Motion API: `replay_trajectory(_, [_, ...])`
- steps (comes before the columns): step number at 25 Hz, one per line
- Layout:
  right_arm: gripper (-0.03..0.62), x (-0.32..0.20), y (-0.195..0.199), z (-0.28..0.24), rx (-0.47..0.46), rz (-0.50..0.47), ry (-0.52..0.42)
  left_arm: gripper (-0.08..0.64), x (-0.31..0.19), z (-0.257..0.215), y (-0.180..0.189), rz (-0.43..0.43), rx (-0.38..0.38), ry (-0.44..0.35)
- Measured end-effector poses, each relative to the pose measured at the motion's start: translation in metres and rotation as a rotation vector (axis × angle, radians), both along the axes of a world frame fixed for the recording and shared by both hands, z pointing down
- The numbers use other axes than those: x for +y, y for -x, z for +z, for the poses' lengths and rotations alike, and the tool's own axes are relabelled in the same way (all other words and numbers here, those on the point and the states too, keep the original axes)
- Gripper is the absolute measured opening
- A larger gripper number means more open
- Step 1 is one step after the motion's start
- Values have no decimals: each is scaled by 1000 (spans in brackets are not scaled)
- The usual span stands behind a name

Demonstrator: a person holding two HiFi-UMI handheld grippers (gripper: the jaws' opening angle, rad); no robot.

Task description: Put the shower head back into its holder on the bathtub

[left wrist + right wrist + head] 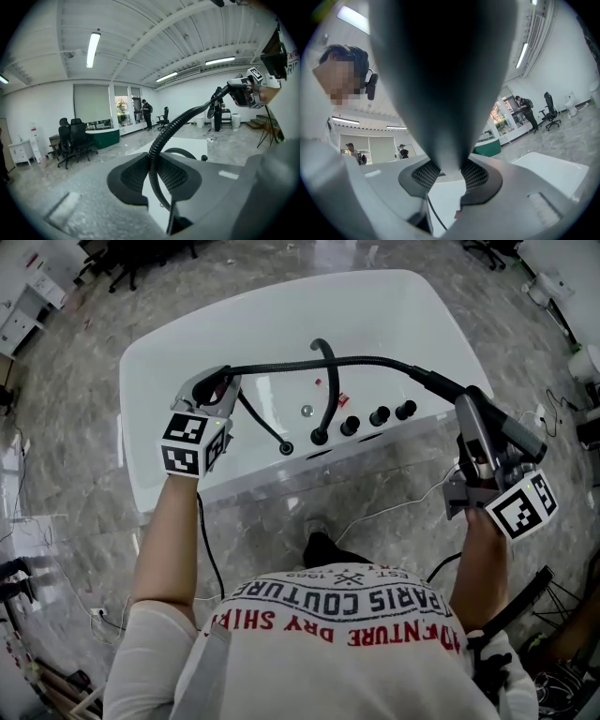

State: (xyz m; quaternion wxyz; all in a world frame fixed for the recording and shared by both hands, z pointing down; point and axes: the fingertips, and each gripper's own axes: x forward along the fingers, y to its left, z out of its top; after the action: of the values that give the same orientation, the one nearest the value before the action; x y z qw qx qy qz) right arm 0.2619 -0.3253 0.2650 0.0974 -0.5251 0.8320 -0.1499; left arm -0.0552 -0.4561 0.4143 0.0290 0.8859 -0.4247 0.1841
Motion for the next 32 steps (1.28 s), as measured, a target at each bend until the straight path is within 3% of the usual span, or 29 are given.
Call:
replay_trajectory(14, [137,-1,14,28,29,-58,66,63,61,166,-53,40,73,353])
replay_trajectory(23, [137,-6,49,39,67,-180,86,63,92,248,-70,27,56,504])
replay_trajectory(29, [137,-15,85,52,66,-265,108,67,102,273,-55,-51,3,549])
replay_trajectory(32, [137,-18,104,51,62,-309,104,102,108,277,-50,-72,22,559])
